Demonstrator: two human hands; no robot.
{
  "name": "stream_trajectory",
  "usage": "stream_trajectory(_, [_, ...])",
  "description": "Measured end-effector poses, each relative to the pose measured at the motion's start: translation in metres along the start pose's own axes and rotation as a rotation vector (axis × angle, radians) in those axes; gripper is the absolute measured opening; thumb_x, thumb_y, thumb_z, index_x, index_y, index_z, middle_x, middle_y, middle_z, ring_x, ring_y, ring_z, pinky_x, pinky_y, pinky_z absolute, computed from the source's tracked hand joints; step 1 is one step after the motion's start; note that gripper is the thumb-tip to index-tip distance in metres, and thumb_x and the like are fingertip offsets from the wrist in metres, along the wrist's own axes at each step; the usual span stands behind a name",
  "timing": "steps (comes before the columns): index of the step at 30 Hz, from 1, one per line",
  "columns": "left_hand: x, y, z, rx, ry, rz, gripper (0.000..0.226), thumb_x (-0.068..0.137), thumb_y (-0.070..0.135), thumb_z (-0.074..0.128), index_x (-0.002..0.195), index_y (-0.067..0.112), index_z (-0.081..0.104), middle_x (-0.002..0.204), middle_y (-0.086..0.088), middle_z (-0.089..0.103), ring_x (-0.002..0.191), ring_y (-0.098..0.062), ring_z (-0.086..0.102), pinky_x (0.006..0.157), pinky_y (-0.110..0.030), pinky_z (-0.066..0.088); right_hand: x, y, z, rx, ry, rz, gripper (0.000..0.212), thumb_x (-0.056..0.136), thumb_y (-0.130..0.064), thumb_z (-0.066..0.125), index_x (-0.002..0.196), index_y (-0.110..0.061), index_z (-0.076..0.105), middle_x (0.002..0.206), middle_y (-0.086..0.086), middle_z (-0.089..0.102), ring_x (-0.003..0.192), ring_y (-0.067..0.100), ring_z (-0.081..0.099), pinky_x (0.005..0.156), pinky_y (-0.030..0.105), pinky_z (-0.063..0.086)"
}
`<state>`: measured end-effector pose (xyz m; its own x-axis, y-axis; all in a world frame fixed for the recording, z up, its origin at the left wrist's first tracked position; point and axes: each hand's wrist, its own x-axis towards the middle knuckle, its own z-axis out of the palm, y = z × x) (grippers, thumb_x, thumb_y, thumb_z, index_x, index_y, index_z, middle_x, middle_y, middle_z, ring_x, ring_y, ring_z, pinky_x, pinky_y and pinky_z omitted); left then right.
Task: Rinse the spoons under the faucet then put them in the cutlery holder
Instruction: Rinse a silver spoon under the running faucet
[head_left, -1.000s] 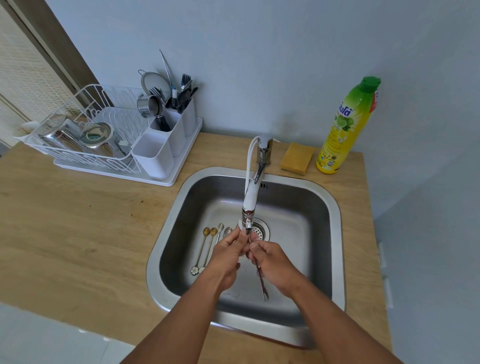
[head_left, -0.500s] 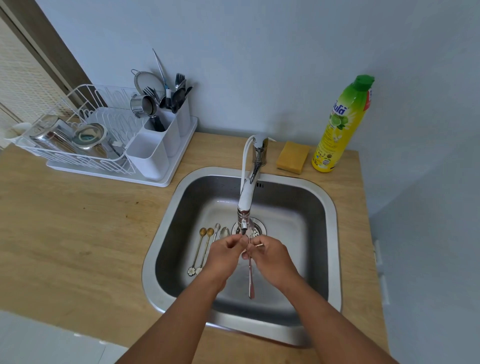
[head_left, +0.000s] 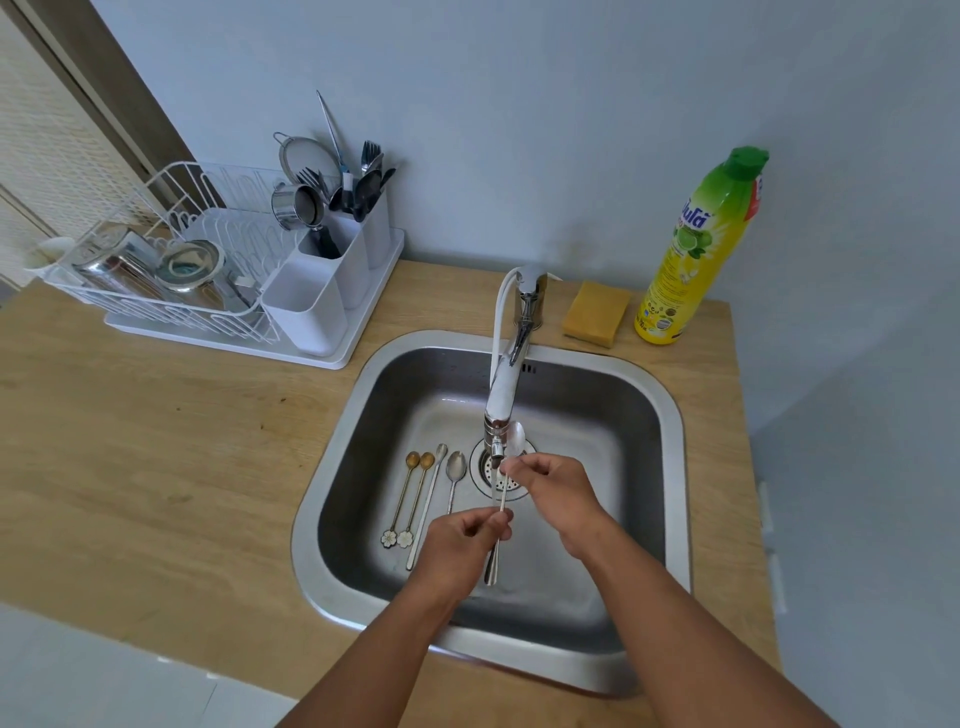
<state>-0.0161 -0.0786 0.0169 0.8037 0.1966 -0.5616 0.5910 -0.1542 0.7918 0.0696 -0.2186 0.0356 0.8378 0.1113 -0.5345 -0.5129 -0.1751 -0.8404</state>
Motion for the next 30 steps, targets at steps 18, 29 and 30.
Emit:
stream_trajectory(18, [0.011, 0.029, -0.011, -0.062, -0.071, -0.102, 0.022, 0.099, 0.040, 0.066, 0.097, 0.027, 0.084, 0.086, 0.013, 0.080, 0.091, -0.010, 0.069, 0.081, -0.024, 0.050, 0.001, 0.004, 0.003, 0.087, 0.020, 0.086, 0.015, 0.087, -0.032, 0.080, 0.091, -0.017, 0.081, 0.073, -0.017, 0.074, 0.060, -0.001, 0.059, 0.066, 0.020, 0.041])
stream_trajectory(29, [0.008, 0.030, -0.031, -0.133, -0.162, -0.285, 0.025, 0.097, 0.050, 0.064, 0.097, 0.035, 0.084, 0.096, 0.009, 0.081, 0.102, -0.014, 0.073, 0.096, -0.042, 0.049, -0.002, 0.009, 0.016, 0.117, -0.004, 0.127, 0.015, 0.091, -0.033, 0.076, 0.091, -0.018, 0.079, 0.079, -0.011, 0.074, 0.079, 0.005, 0.062, 0.069, 0.026, 0.045])
stream_trajectory(30, [0.011, 0.035, -0.029, -0.164, -0.164, -0.299, 0.028, 0.097, 0.050, 0.063, 0.098, 0.033, 0.085, 0.092, 0.008, 0.080, 0.098, -0.014, 0.074, 0.091, -0.040, 0.048, -0.003, 0.012, 0.017, 0.115, -0.022, 0.131, 0.016, 0.092, -0.033, 0.075, 0.092, -0.017, 0.080, 0.076, -0.012, 0.074, 0.078, 0.006, 0.061, 0.068, 0.026, 0.044])
